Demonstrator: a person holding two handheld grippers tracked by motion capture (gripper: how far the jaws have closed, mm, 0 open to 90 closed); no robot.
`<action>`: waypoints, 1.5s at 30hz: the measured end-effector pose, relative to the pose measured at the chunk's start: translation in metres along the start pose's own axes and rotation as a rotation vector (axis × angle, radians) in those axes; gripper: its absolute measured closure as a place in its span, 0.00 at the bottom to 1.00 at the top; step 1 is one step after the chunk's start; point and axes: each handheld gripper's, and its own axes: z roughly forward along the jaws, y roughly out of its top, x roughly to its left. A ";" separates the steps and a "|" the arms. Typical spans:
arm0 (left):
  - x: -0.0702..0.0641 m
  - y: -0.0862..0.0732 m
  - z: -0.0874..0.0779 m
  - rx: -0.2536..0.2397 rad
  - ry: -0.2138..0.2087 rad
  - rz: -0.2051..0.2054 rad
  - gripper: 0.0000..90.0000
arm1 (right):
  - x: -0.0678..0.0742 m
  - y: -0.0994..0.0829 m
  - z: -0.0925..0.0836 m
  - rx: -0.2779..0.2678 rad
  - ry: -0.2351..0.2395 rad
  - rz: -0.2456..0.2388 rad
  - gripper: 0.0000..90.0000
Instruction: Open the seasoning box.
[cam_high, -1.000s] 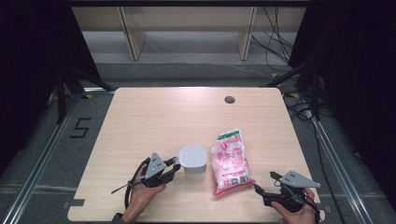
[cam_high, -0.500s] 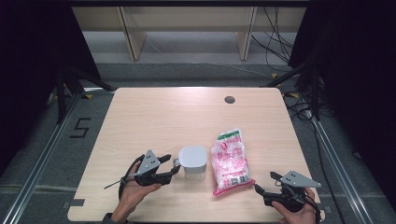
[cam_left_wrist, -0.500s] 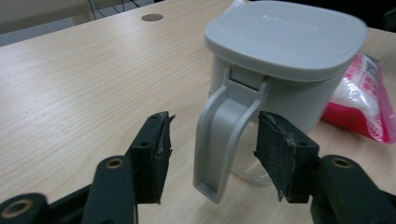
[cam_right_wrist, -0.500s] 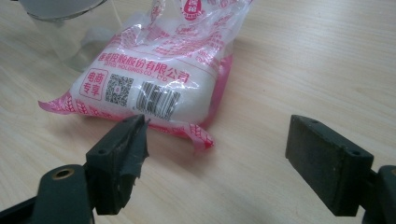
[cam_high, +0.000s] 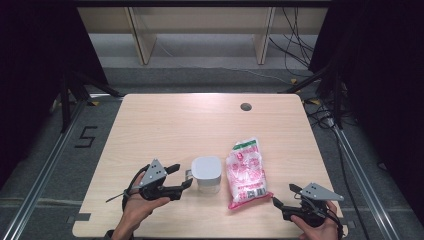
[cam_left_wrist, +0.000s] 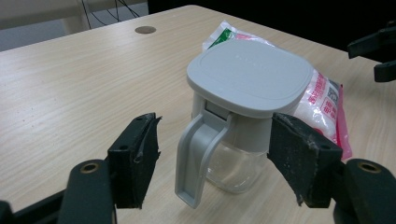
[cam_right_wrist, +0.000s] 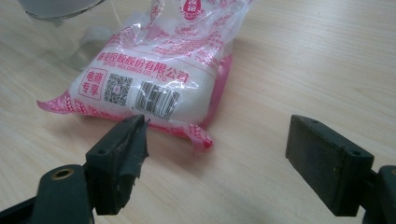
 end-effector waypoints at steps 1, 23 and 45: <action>-0.001 0.002 -0.001 -0.008 -0.004 0.002 0.40 | 0.000 0.000 0.000 0.000 0.000 0.003 0.24; -0.002 0.025 0.005 -0.150 0.036 0.043 0.98 | 0.002 0.002 0.003 -0.003 -0.003 -0.015 0.24; -0.001 0.013 0.015 -0.105 0.004 -0.009 0.97 | 0.027 0.024 0.005 -0.182 0.155 -0.112 0.29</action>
